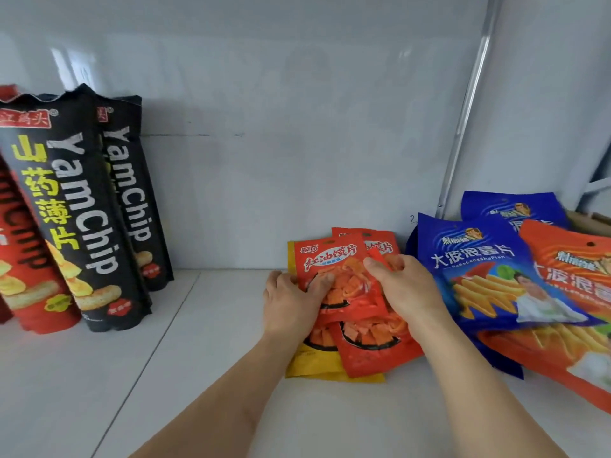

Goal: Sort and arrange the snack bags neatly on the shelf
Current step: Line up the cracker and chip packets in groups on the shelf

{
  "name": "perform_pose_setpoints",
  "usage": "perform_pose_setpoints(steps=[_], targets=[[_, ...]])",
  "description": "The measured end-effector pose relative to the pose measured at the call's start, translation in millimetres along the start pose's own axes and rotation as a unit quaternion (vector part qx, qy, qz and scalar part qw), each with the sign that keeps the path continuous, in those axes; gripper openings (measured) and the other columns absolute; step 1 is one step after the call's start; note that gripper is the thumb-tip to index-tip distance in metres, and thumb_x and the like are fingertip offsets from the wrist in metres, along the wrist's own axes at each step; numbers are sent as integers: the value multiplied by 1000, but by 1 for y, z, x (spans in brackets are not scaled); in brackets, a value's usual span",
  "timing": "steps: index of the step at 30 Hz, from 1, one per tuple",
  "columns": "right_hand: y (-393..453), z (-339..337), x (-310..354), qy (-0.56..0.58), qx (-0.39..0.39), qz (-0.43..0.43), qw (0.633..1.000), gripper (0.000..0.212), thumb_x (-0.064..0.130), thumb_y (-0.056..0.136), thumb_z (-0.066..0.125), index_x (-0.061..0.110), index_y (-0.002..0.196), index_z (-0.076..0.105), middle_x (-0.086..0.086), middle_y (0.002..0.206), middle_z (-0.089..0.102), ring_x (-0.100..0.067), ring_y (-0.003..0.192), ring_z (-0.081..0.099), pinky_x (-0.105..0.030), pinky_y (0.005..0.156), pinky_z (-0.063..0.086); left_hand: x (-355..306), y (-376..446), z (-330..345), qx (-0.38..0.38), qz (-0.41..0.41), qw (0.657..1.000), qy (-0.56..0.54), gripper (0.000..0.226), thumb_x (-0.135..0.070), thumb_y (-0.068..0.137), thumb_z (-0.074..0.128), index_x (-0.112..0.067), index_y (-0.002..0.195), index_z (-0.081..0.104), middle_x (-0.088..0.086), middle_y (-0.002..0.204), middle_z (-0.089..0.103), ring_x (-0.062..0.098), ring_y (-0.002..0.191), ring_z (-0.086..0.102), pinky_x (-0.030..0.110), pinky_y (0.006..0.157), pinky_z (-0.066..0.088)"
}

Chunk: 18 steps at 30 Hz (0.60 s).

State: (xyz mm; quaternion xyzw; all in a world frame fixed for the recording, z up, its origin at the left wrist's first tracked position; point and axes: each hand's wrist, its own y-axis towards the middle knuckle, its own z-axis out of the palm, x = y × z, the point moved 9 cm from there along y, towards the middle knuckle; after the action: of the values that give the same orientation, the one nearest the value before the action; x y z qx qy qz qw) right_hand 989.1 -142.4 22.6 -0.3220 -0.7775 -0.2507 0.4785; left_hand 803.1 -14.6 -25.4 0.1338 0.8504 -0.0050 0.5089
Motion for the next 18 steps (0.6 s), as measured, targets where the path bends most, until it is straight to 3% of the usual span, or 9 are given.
perform_pose_setpoints(steps=[3,6,7,12,15,16,18], targets=[[4,7,-2,70,43,-6,997,25,39,88,71,23,101,57,13,87,64,-7,73,64,-25,60,50,-3,0,-1,0,9,1000,7,98,-88,67,54,-12,129,54,3,147,40,23,136,40,46,112,39],[2,9,0,155,61,4,986,4,27,88,74,24,87,71,2,78,76,-21,71,74,-40,69,62,-15,-4,-8,-26,54,998,9,88,-84,68,60,-13,120,56,-1,146,40,19,137,37,42,113,37],[3,9,0,188,65,6,980,7,24,88,74,25,82,71,1,76,76,-22,70,75,-43,70,62,-20,-6,-12,-38,68,997,-2,80,-77,71,65,-14,118,55,-3,144,40,17,137,36,40,114,36],[-3,15,4,313,78,38,946,6,19,89,73,15,94,71,-10,84,77,-28,74,75,-45,68,61,-40,-16,-33,-77,122,987,-64,62,-65,73,73,-20,109,50,-12,124,43,12,124,46,34,103,46],[-7,22,8,363,92,51,926,10,18,89,72,13,97,70,-12,87,77,-31,77,75,-45,67,61,-43,-21,-40,-49,93,983,-150,56,-59,75,76,-29,112,47,-11,119,57,4,105,60,21,79,55],[-9,25,10,381,99,57,918,10,18,89,72,12,97,69,-13,89,77,-32,79,75,-47,68,61,-43,-21,-40,-26,76,977,-196,54,-57,75,76,-30,113,47,-10,116,62,5,98,66,22,74,58],[-11,31,15,404,111,66,906,12,17,89,71,12,99,69,-14,92,77,-33,81,75,-49,71,61,-39,-20,-35,35,21,946,-321,56,-48,75,79,-27,119,51,-2,115,69,17,96,73,38,79,62]])
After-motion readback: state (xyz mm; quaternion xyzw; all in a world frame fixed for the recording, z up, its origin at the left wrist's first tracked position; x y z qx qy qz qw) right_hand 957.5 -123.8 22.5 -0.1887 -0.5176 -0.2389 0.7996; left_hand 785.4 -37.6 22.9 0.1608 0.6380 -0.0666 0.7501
